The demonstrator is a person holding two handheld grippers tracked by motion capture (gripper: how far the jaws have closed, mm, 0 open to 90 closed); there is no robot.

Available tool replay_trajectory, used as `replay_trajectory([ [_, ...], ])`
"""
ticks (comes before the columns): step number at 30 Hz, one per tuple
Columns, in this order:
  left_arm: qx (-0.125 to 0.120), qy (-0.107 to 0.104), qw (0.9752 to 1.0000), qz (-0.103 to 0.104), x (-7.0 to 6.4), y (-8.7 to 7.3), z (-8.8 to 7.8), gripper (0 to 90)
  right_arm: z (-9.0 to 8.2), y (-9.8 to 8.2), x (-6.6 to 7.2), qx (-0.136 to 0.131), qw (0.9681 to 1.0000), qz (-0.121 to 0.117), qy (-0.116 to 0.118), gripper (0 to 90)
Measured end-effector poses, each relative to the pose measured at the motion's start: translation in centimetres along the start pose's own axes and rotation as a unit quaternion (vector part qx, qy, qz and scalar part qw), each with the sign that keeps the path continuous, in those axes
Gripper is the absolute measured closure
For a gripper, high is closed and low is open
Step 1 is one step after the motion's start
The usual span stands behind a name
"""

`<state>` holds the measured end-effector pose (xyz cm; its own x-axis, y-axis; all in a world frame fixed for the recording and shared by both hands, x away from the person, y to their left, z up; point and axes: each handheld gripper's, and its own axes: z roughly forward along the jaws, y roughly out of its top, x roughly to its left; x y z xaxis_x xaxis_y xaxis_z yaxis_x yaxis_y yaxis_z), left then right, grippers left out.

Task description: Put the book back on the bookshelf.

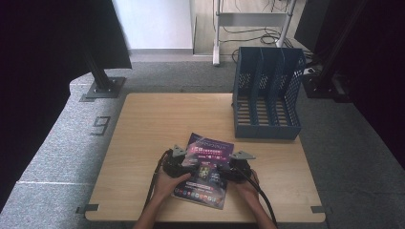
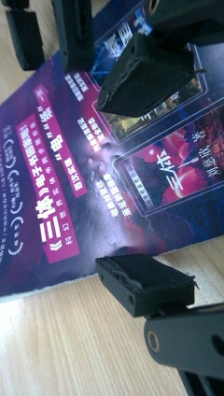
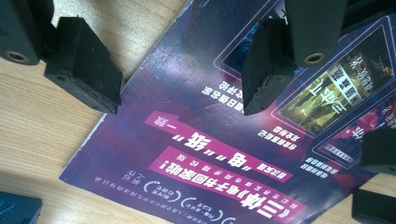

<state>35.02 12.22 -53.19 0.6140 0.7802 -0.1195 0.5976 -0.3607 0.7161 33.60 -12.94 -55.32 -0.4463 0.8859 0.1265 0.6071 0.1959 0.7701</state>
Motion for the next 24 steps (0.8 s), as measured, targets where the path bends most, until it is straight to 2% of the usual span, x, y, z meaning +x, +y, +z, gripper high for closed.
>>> replay_trajectory([
  [2, 0.001, -0.001, 1.0000, -0.006, 0.13, -0.14, 0.12, 20.2, 0.00, -0.01, 0.02, 0.000, 1.0000, 0.001, -0.001, 28.6],
  [9, 0.004, 0.004, 1.0000, -0.002, 0.08, -0.34, 0.36, 19.2, -0.01, -0.01, 0.02, 0.000, 1.0000, 0.001, -0.001, 28.7],
  [12, 0.008, 0.017, 0.9998, -0.008, 0.37, -0.42, 0.38, 17.7, -0.01, -0.01, 0.02, 0.000, 1.0000, 0.001, -0.001, 28.7],
  [15, 0.017, 0.013, 0.9996, -0.018, 0.83, -0.71, 0.68, 17.4, -0.01, -0.01, 0.01, 0.000, 1.0000, 0.001, 0.000, 28.7],
  [21, 0.011, -0.001, 0.9997, -0.022, 0.65, -0.79, 0.92, 17.9, -0.01, -0.01, 0.01, 0.000, 1.0000, 0.001, 0.000, 28.6],
  [24, 0.009, 0.000, 0.9996, -0.025, 0.67, -0.76, 0.90, 18.1, -0.01, -0.02, 0.01, 0.000, 1.0000, 0.001, 0.000, 28.7],
])
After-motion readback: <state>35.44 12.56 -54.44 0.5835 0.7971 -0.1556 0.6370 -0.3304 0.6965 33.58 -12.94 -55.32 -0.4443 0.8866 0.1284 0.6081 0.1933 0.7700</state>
